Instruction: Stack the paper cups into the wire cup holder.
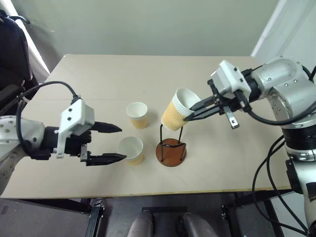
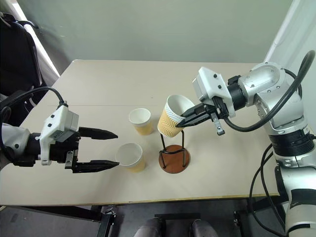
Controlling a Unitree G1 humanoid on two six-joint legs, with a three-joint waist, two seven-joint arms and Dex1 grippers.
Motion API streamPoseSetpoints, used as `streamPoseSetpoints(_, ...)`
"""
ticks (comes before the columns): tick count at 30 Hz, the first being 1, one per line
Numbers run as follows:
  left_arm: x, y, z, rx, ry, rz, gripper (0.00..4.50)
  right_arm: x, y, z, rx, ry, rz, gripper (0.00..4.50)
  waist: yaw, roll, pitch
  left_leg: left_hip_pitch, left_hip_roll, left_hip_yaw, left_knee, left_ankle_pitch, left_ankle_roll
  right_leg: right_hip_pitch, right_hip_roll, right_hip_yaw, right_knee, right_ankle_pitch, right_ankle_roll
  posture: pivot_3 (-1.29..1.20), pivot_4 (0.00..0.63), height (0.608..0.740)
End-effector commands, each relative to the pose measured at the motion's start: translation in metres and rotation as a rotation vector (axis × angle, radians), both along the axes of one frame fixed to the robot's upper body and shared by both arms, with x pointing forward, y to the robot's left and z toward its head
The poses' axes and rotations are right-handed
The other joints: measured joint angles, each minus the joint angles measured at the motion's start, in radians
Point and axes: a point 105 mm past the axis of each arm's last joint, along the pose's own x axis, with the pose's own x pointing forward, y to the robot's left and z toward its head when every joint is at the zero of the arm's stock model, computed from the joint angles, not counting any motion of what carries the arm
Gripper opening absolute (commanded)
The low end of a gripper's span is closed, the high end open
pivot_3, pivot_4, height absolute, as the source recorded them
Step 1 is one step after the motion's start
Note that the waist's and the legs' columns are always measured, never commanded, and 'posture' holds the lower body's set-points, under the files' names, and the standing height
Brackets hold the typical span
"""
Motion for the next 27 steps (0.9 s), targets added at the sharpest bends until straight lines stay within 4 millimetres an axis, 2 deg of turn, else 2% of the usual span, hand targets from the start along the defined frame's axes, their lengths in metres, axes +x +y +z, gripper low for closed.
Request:
streamPoseSetpoints(1,-0.003,0.001,0.009,0.023,-0.054,0.007,4.5,-0.003,0.003,-0.004,-0.014,-0.044,0.019,0.03,-0.001,0.0,0.0,0.0,0.0,0.0,0.0,0.0,0.0,0.0,0.0,0.0,0.0,0.0,0.0,0.0,0.15,0.74)
streamPoseSetpoints(8,-0.004,0.0,0.012,0.02,-0.062,0.008,4.5,0.004,0.006,-0.011,-0.037,-0.06,0.004,0.03,-0.001,0.0,0.0,0.001,0.0,0.0,0.0,0.0,-0.001,0.0,0.0,0.0,0.002,0.001,-0.002,0.0,0.15,0.74)
streamPoseSetpoints(11,-0.004,0.0,0.012,0.019,-0.064,0.007,4.5,0.007,0.007,-0.012,-0.041,-0.063,-0.007,0.65,-0.001,0.0,0.0,0.001,0.0,0.0,0.0,0.0,-0.001,0.0,0.0,0.0,0.002,0.001,-0.002,0.0,0.15,0.74)
streamPoseSetpoints(18,-0.004,-0.002,0.014,0.014,-0.065,-0.005,4.5,0.01,0.005,-0.014,-0.05,-0.072,-0.024,3.11,-0.001,0.0,0.0,0.001,0.0,0.0,0.0,0.0,-0.002,0.0,0.0,0.0,0.002,0.001,-0.002,0.0,0.15,0.74)
streamPoseSetpoints(22,-0.005,-0.003,0.013,0.039,-0.054,-0.039,4.5,0.014,-0.004,-0.005,-0.006,-0.037,-0.07,4.45,-0.001,0.0,0.0,0.001,0.0,0.0,0.0,0.0,-0.002,0.0,0.0,0.0,0.002,0.001,-0.002,0.0,0.15,0.74)
streamPoseSetpoints(25,-0.006,-0.004,0.007,0.093,-0.031,-0.075,4.5,0.013,-0.022,0.005,0.052,0.032,-0.106,4.45,0.002,0.0,0.0,0.001,0.0,0.0,0.0,0.0,-0.002,0.0,0.0,0.0,0.001,0.001,-0.002,0.0,0.15,0.74)
streamPoseSetpoints(27,-0.001,0.004,-0.008,0.231,-0.028,-0.088,4.5,0.005,-0.042,0.014,0.118,0.132,-0.117,4.45,0.007,0.0,0.0,0.001,0.0,0.0,0.0,0.0,-0.002,0.0,0.0,0.0,0.001,0.001,-0.002,0.0,0.15,0.74)
